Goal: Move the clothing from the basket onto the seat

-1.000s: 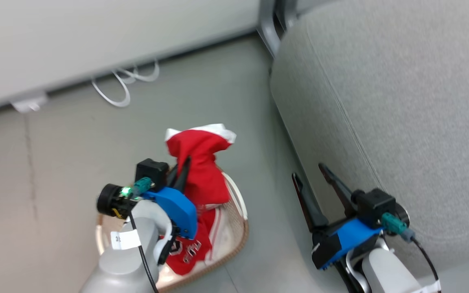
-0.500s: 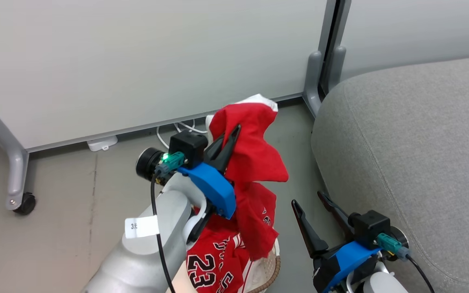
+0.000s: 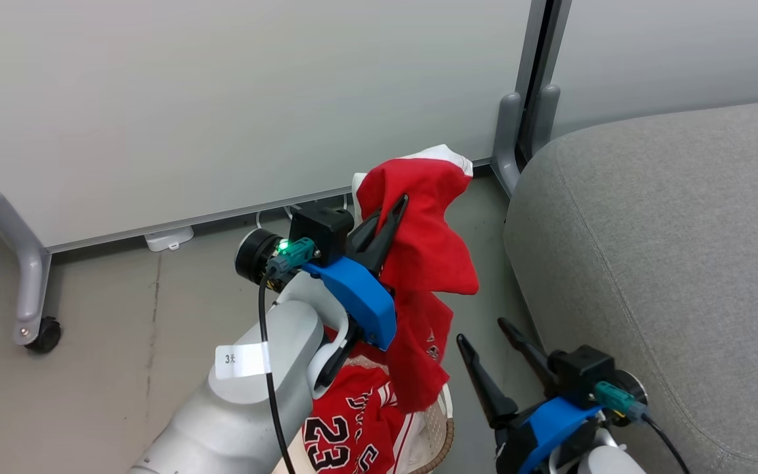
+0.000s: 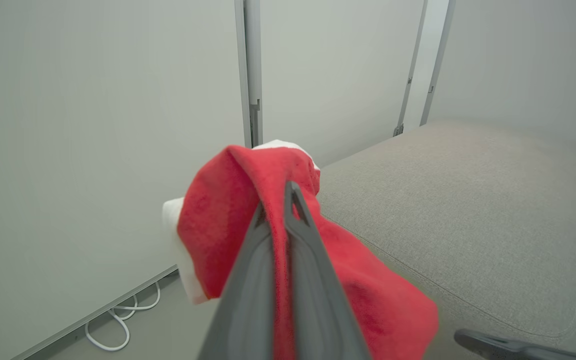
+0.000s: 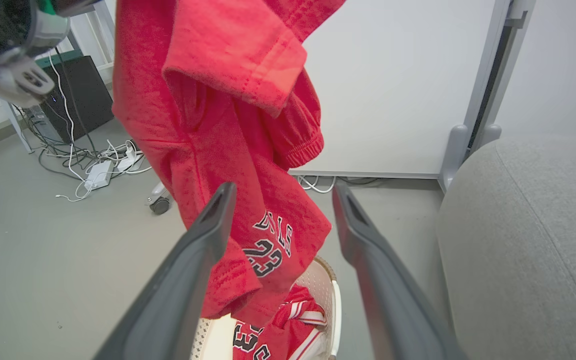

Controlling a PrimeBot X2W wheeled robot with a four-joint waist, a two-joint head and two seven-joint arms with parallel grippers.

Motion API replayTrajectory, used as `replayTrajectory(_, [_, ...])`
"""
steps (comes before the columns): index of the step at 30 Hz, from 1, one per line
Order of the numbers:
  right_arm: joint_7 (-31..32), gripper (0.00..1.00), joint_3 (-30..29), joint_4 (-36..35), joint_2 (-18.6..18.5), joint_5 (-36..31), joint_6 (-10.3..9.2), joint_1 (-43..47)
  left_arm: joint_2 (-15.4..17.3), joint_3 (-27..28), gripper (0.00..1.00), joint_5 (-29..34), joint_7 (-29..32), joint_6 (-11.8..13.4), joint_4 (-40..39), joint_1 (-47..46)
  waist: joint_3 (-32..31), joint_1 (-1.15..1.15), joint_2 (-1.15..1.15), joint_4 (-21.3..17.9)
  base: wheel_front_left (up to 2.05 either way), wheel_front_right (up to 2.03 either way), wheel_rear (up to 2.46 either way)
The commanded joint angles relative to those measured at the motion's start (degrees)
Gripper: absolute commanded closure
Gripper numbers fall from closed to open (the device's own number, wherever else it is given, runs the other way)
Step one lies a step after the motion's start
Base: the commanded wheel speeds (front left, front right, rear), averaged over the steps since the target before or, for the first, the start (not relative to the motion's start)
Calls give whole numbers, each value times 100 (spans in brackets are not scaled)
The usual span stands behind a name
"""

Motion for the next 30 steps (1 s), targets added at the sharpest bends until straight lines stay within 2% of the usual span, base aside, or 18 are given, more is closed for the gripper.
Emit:
replayTrajectory(1, [43,0,96,-28,-12,28,1,-33,2,-31,100,-42,-37,33,-7,-96,21,0,-1,9,0,0,0])
replayTrajectory(10, [264,0,898,368,-12,383,1,-758,1,-332,100,-256,-65,76,-80,-222,131,0,-1,82,0,0,0])
replayTrajectory(14, [162,0,1199,744,-12,646,1,-1204,3,-476,100,-357,-77,96,-106,-293,178,0,-1,142,0,0,0])
replayTrajectory(20, [-112,0,1410,1387,-12,667,1,-1764,1,-690,100,-498,-95,124,-168,-397,229,0,-1,248,0,0,0])
replayTrajectory(30, [-378,0,1847,1988,-12,1037,1,-2322,2,-1019,100,-729,-96,146,-305,-524,300,0,-1,400,0,0,0])
